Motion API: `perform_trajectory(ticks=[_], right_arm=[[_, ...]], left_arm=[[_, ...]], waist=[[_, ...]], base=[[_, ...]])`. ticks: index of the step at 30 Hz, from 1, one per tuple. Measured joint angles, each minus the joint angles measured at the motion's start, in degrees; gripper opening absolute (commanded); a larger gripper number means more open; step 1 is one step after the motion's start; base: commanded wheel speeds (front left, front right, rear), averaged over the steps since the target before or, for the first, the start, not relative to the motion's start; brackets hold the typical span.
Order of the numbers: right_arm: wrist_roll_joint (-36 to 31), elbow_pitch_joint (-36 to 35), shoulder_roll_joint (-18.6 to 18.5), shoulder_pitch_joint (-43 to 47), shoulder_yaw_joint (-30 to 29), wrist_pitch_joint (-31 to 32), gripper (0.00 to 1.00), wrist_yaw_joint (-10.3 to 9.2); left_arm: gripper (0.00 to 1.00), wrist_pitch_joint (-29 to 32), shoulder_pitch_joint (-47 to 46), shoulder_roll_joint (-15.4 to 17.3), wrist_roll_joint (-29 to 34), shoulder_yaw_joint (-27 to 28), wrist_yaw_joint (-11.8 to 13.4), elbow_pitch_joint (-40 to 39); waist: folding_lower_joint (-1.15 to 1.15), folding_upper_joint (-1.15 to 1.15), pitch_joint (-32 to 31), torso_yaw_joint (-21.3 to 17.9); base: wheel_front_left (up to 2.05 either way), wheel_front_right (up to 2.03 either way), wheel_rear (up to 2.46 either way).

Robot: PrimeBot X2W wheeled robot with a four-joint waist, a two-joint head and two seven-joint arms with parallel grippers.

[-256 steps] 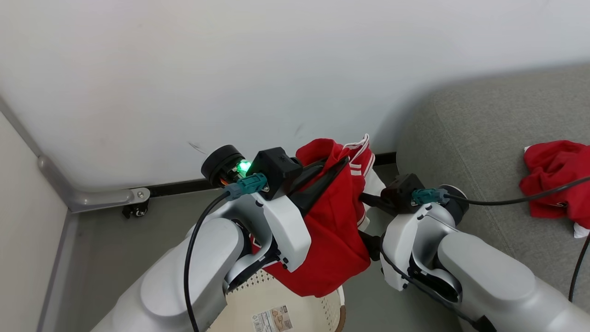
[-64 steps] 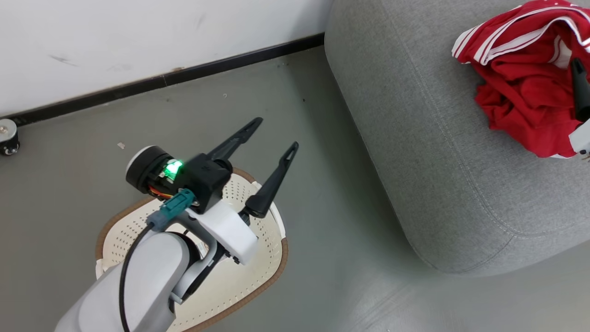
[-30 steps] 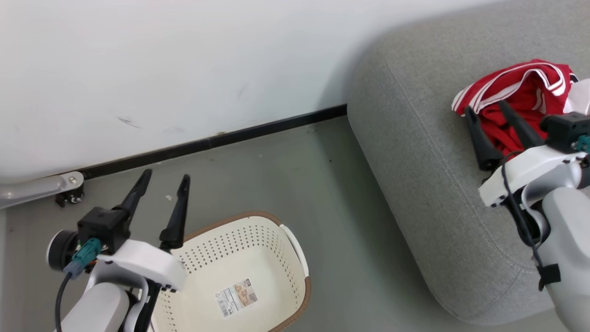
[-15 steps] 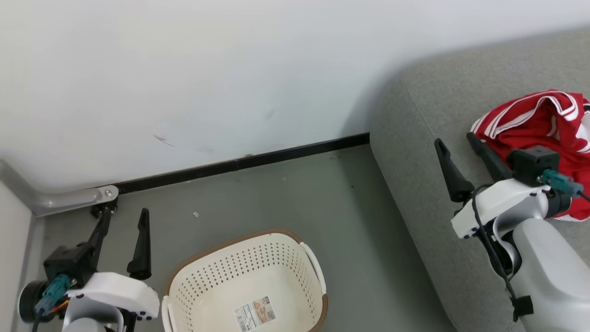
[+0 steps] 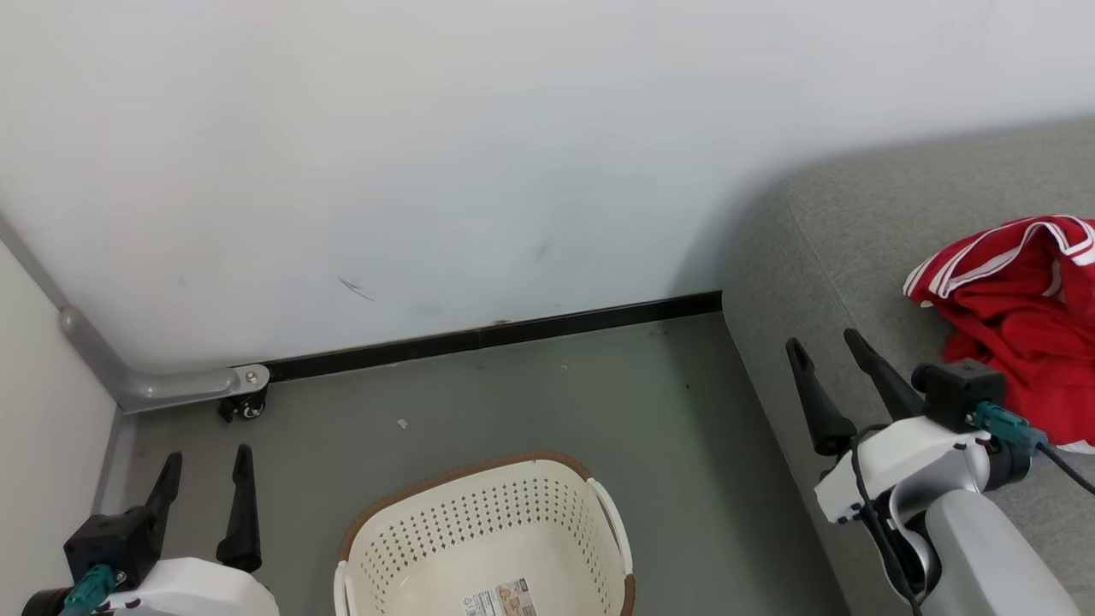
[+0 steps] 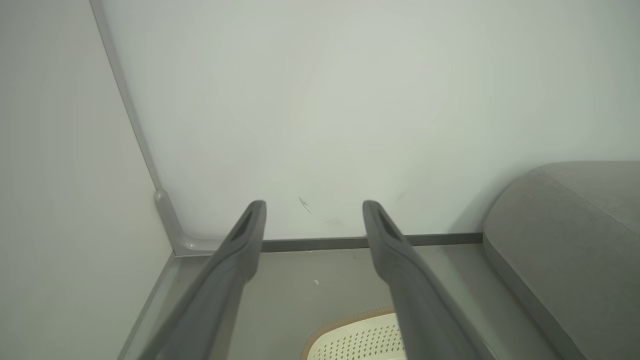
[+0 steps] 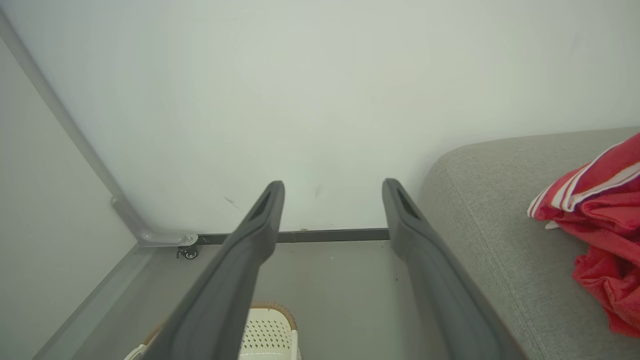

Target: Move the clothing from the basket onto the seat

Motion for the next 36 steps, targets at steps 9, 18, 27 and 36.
perform_trajectory(ticks=[9, 18, 27, 36], right_arm=[[-2.8, -3.1, 1.0, 5.5, -2.9, 0.0, 1.0, 0.0], [-5.0, -6.1, 2.0, 11.5, -5.5, 0.0, 1.0, 0.0], [-5.9, -8.2, 2.6, 14.2, -5.1, 0.0, 1.0, 0.0], [-5.9, -10.2, 2.6, 14.8, -4.8, 0.0, 1.0, 0.0]], left_arm=[[1.0, -0.1, 2.1, 0.0, -0.1, 0.8, 0.2, 0.1], [1.0, -0.5, 4.1, 0.2, 0.0, 1.0, 0.7, -0.4], [1.0, -0.6, 5.2, 0.4, 0.1, 0.9, 0.7, -1.0], [1.0, -0.6, 5.2, 0.4, 0.6, 0.5, 0.7, -1.6]], waist=[[0.0, 0.0, -1.8, 1.3], [0.0, 0.0, -2.8, 2.0], [0.0, 0.0, -2.9, 2.5], [0.0, 0.0, -2.8, 2.9]], base=[[0.0, 0.0, 0.0], [0.0, 0.0, 0.0], [0.0, 0.0, 0.0], [0.0, 0.0, 0.0]])
